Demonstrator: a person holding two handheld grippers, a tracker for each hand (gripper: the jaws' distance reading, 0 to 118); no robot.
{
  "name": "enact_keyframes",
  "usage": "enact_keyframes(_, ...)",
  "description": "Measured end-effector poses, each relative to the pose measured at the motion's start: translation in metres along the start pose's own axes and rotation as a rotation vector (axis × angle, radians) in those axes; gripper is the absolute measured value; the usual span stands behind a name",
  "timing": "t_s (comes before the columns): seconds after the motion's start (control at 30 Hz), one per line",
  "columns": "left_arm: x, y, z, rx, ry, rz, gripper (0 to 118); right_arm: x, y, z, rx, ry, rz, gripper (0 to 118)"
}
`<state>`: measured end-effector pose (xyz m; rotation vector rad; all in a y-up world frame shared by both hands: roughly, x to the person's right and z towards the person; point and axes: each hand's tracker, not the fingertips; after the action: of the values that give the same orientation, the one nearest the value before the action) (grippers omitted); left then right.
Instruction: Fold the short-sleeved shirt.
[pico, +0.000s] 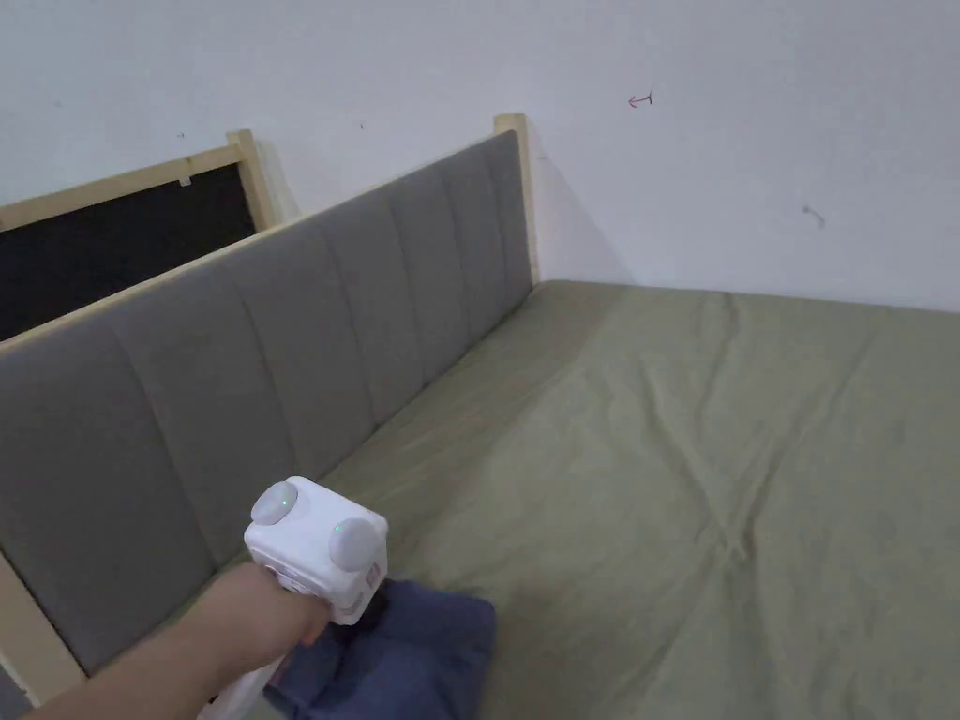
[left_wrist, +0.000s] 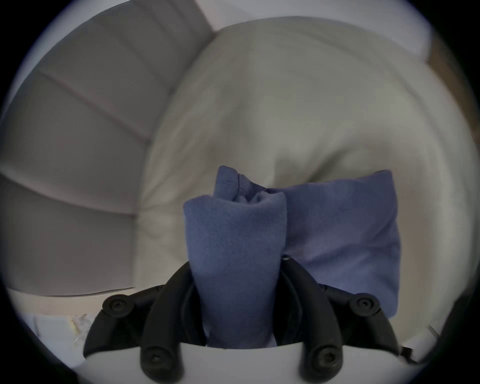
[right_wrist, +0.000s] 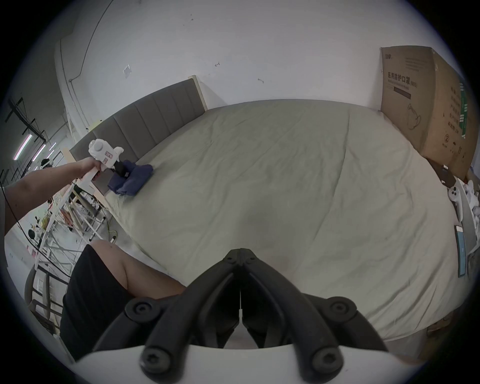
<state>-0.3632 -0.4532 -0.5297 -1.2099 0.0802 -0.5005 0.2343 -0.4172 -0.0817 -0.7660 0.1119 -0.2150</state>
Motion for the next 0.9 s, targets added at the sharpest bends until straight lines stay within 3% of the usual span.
enact_keyframes(0.07, -0.008, -0.004, -0.007, -0.021, 0.066, 0.012, 33, -0.003, 0.008, 0.003, 0.013, 0.0, -0.004, 0)
enact_keyframes(0.17, -0.025, -0.016, -0.004, 0.053, 0.013, 0.13, 38, -0.012, 0.019, 0.01, 0.023, -0.011, 0.034, 0)
enact_keyframes(0.2, -0.026, -0.023, 0.002, 0.097, 0.047, 0.126, 57, -0.014, 0.023, 0.015, 0.036, -0.032, 0.068, 0)
enact_keyframes(0.27, -0.032, -0.035, 0.016, 0.155, 0.09, 0.114, 106, -0.012, 0.027, 0.026, 0.08, -0.066, 0.101, 0)
enact_keyframes(0.37, -0.025, -0.054, 0.056, 0.264, 0.073, 0.117, 105, -0.009, 0.03, 0.038, 0.126, -0.056, 0.11, 0)
enact_keyframes(0.47, 0.0, -0.079, 0.123, 0.473, -0.05, 0.194, 105, -0.007, 0.029, 0.041, 0.171, -0.166, 0.216, 0)
enact_keyframes(0.53, 0.022, -0.097, 0.168, 0.604, -0.209, 0.178, 91, 0.0, 0.028, 0.044, 0.197, -0.217, 0.239, 0)
enact_keyframes(0.63, 0.077, -0.124, 0.241, 0.795, -0.169, 0.121, 9, 0.014, 0.032, 0.059, 0.282, -0.22, 0.197, 0)
enact_keyframes(0.73, 0.128, -0.151, 0.304, 0.97, -0.284, 0.151, 1, 0.021, 0.037, 0.081, 0.376, -0.262, 0.182, 0)
enact_keyframes(0.9, 0.216, -0.194, 0.376, 1.215, -0.458, 0.271, 0, 0.03, 0.036, 0.11, 0.525, -0.318, 0.151, 0)
